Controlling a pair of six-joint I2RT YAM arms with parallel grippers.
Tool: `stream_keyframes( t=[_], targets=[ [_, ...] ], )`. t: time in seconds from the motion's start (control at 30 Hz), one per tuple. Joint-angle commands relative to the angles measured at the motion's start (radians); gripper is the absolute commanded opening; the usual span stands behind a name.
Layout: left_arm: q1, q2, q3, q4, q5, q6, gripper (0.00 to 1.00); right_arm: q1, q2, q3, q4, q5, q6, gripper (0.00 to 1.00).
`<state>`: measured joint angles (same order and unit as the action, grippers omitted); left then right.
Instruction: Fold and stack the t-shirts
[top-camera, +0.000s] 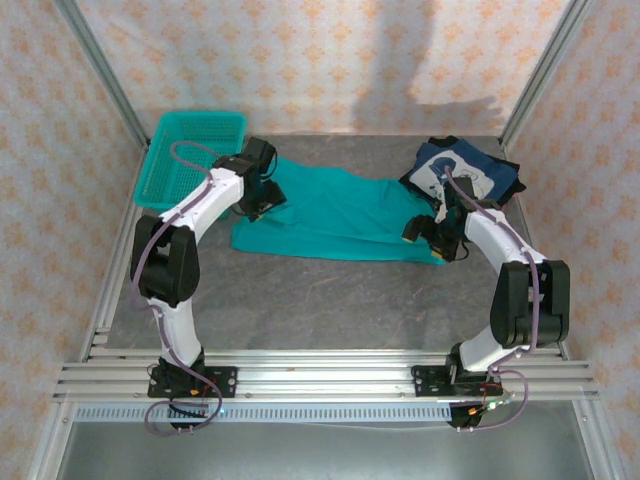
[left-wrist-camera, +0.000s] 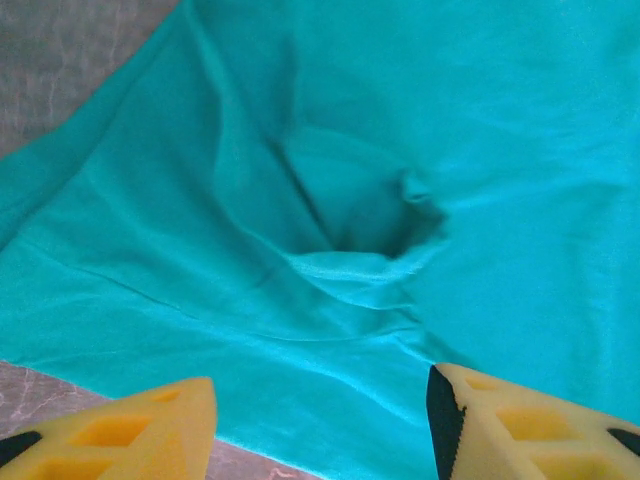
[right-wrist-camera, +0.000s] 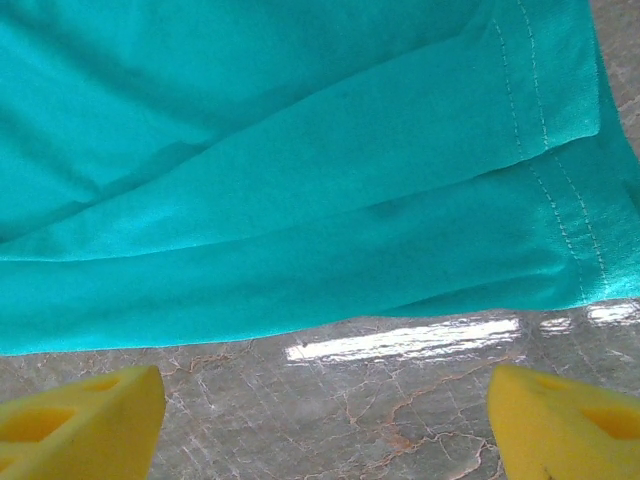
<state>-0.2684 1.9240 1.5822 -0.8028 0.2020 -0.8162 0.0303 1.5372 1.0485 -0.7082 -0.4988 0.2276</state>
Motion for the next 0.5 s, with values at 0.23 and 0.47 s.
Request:
stream_keyframes(
  t=[0.23,0.47],
  targets=[
    [0.011,0.112,0.004,0.128,-0.010,-0.127,0.53,0.010,-0.010,0.003,-0.019,-0.016,-0.008,0.84],
    [0.016,0.176,0.048,0.135,-0.047,-0.156,0.41,0.011,-0.023,-0.005,-0.023,-0.022,-0.006,0.84]
  ],
)
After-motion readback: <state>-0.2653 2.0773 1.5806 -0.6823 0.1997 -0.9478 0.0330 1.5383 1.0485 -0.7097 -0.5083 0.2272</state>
